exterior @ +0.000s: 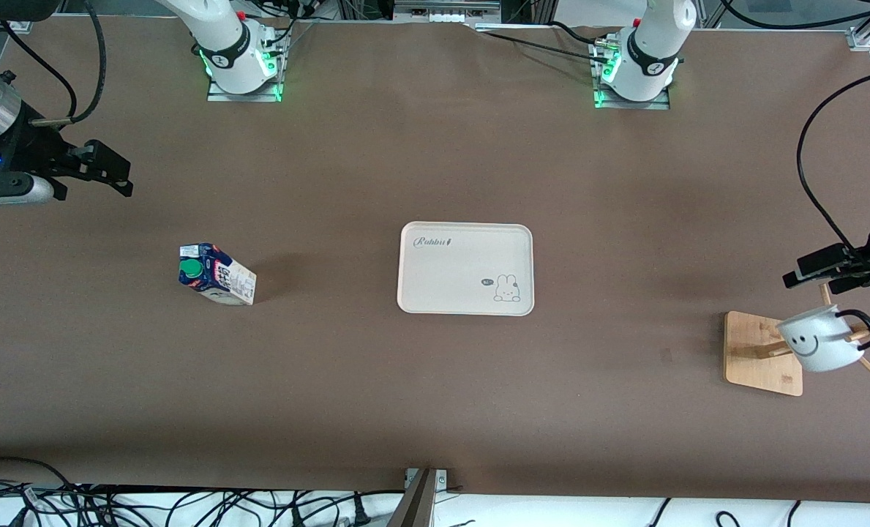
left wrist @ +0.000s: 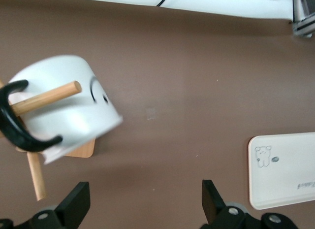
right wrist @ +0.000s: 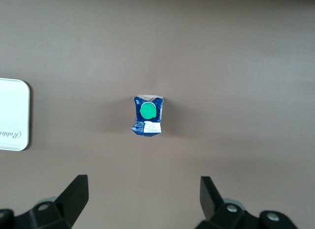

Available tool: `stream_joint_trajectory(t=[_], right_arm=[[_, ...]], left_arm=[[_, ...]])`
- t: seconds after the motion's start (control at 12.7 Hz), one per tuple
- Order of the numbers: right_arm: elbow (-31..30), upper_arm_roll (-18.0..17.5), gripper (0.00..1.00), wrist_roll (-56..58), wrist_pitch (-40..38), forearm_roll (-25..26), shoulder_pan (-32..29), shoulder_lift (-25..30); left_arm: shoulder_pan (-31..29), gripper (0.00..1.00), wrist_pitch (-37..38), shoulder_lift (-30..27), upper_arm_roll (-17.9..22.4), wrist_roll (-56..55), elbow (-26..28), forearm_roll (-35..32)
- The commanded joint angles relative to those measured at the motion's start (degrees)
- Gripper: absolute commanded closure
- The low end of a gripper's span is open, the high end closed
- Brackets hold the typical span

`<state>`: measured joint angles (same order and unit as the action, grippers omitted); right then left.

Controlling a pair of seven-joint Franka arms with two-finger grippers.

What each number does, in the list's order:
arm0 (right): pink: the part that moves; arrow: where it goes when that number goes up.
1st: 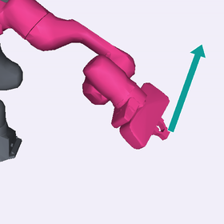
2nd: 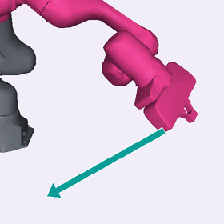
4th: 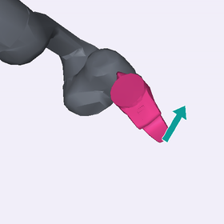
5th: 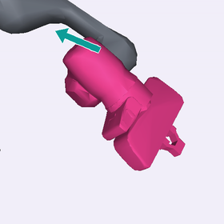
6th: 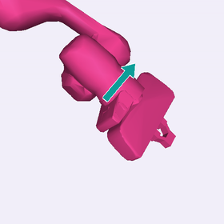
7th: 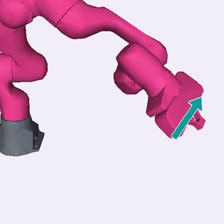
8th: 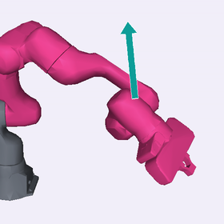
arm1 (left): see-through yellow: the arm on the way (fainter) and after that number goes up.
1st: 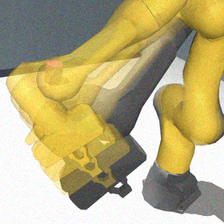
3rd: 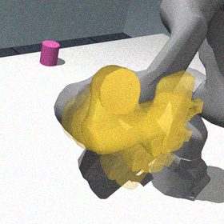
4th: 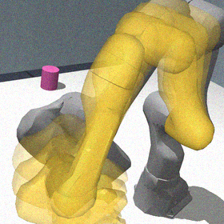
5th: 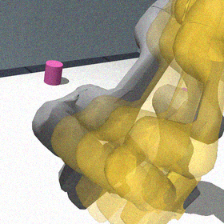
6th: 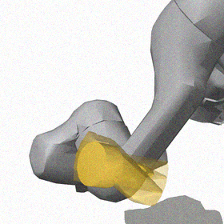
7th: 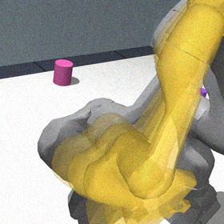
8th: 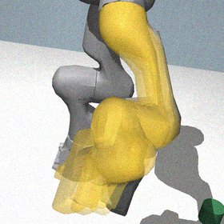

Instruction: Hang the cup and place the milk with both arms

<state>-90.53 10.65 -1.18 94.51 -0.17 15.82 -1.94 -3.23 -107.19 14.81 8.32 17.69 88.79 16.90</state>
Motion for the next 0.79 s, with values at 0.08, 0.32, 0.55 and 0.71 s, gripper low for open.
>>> stream_joint_trajectory(t=[0.08, 0.32, 0.55, 0.71], right_arm=[[0.7, -0.28, 0.0, 0.21, -0.03, 0.61, -0.35, -0.08], [0.7, -0.28, 0.0, 0.21, -0.03, 0.53, -0.35, -0.08], [0.7, -0.28, 0.0, 0.21, -0.03, 0.52, -0.35, -0.08], [0.7, -0.28, 0.0, 0.21, -0.03, 0.52, -0.26, -0.08]], left_arm=[[4.02, 0.0, 10.91, -2.95, 2.67, -2.47, -4.48, -3.71], [4.81, 0.0, 19.01, -3.03, 0.83, -7.39, -10.99, -8.36], [4.73, 0.0, 23.16, -3.21, 0.64, -8.63, -13.91, -10.56], [4.73, 0.0, 23.87, -3.47, 0.3, -7.84, -14.17, -10.48]])
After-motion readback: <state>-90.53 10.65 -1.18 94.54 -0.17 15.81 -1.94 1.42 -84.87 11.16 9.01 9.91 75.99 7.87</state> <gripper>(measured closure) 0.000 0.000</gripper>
